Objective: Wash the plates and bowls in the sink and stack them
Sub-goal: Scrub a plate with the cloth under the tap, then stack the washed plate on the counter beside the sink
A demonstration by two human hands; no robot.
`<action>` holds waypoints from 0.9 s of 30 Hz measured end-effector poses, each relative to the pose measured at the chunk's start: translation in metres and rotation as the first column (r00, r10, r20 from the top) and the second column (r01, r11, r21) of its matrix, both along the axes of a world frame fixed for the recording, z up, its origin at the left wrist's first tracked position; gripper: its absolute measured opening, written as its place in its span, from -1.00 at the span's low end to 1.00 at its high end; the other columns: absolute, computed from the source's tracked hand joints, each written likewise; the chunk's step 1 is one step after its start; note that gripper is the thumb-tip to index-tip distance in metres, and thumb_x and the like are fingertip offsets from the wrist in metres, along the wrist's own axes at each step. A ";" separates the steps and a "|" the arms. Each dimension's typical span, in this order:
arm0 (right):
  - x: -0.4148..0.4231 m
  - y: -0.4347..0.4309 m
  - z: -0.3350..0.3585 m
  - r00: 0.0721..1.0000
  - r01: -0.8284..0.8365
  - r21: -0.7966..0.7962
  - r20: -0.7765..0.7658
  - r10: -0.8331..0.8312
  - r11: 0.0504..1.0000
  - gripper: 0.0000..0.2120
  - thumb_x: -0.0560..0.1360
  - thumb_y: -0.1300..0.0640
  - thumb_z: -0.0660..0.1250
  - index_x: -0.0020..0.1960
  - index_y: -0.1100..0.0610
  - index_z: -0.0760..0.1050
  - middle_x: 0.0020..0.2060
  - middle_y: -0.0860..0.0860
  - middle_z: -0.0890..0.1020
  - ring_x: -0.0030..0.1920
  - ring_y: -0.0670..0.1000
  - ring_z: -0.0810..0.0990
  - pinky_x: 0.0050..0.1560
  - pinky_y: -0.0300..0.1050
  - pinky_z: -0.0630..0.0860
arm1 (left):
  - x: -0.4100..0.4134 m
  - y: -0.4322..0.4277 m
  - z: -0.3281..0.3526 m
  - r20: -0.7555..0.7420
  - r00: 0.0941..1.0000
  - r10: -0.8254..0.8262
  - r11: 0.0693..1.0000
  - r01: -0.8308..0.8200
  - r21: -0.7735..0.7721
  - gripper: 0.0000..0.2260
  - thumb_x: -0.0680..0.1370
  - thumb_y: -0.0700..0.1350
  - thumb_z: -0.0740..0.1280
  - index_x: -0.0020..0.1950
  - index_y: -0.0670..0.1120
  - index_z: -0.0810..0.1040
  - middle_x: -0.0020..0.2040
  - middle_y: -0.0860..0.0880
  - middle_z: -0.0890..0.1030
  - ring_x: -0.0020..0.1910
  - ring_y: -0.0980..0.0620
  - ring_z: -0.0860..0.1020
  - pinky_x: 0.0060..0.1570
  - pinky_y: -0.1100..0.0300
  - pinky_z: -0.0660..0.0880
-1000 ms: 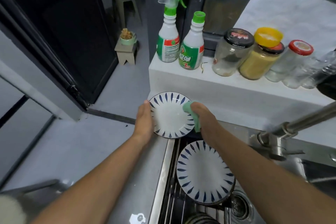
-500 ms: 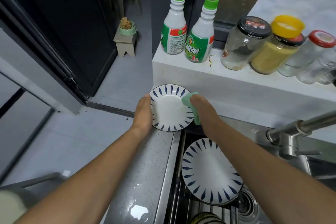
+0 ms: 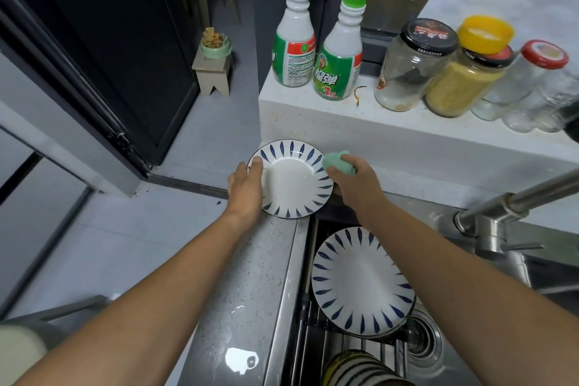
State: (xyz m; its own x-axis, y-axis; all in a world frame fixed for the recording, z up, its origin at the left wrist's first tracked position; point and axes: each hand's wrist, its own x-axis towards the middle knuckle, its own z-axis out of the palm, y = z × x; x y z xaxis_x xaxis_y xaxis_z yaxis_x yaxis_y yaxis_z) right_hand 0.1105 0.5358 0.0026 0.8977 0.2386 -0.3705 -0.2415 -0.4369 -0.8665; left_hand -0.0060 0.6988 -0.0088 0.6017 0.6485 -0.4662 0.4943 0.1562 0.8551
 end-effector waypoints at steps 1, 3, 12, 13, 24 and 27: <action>0.000 -0.003 0.001 1.000 0.027 0.015 -0.009 -0.027 1.000 -0.56 0.49 0.02 0.45 0.34 0.02 0.46 0.17 0.04 0.52 0.14 0.17 0.60 0.16 0.11 0.61 | -0.002 0.000 0.002 -0.011 1.000 -0.001 1.000 0.001 -0.003 -0.29 0.50 0.32 0.07 0.52 -0.09 0.34 0.51 -0.05 0.28 0.50 -0.10 0.29 0.52 -0.19 0.23; -0.002 -0.014 0.006 0.996 0.079 0.055 -0.046 -0.076 0.995 -0.60 0.49 0.05 0.47 0.30 0.01 0.48 0.17 0.03 0.50 0.10 0.14 0.61 0.12 0.13 0.64 | -0.006 -0.003 0.007 -0.005 1.000 -0.003 1.000 0.003 0.014 -0.23 0.50 0.33 0.08 0.58 -0.13 0.27 0.58 -0.07 0.22 0.56 -0.09 0.21 0.56 -0.15 0.16; -0.047 -0.115 0.039 0.998 0.053 -0.095 0.051 -0.048 0.994 -0.59 0.54 -0.03 0.40 0.36 -0.05 0.43 0.16 -0.03 0.52 0.12 0.06 0.60 0.16 0.15 0.61 | -0.038 -0.091 0.032 0.219 0.957 -0.190 0.970 0.150 0.190 -0.79 0.70 0.03 0.23 0.28 -0.01 0.49 0.12 0.05 0.57 0.11 0.26 0.51 0.11 0.40 0.44; -0.053 -0.126 0.040 0.997 0.049 -0.129 0.068 -0.040 0.990 -0.59 0.54 -0.06 0.40 0.35 -0.06 0.43 0.15 -0.04 0.52 0.13 0.07 0.59 0.17 0.17 0.60 | -0.039 -0.104 0.031 0.185 0.947 -0.262 0.961 0.239 0.138 -0.78 0.70 0.07 0.21 0.24 0.00 0.51 0.07 0.06 0.61 0.05 0.26 0.54 0.02 0.38 0.46; -0.116 -0.180 0.025 0.999 0.050 -0.163 0.021 -0.047 0.985 -0.58 0.56 0.04 0.39 0.37 -0.01 0.37 0.02 -0.07 0.53 -0.15 -0.13 0.56 -0.30 -0.31 0.50 | -0.012 -0.149 -0.007 -0.180 0.749 -0.638 0.751 0.657 0.069 -0.42 0.64 0.36 0.00 0.40 -0.02 0.42 0.36 -0.12 0.51 0.34 -0.13 0.48 0.40 -0.09 0.37; -0.122 -0.184 0.023 0.992 0.125 -0.096 -0.014 -0.127 0.988 -0.59 0.57 0.08 0.38 0.38 -0.04 0.38 0.00 -0.15 0.51 -0.12 -0.08 0.58 -0.27 -0.20 0.51 | -0.004 -0.149 0.000 -0.226 0.729 -0.646 0.739 0.672 0.058 -0.42 0.70 0.26 -0.06 0.59 -0.04 0.29 0.53 -0.14 0.39 0.49 -0.15 0.36 0.46 0.00 0.25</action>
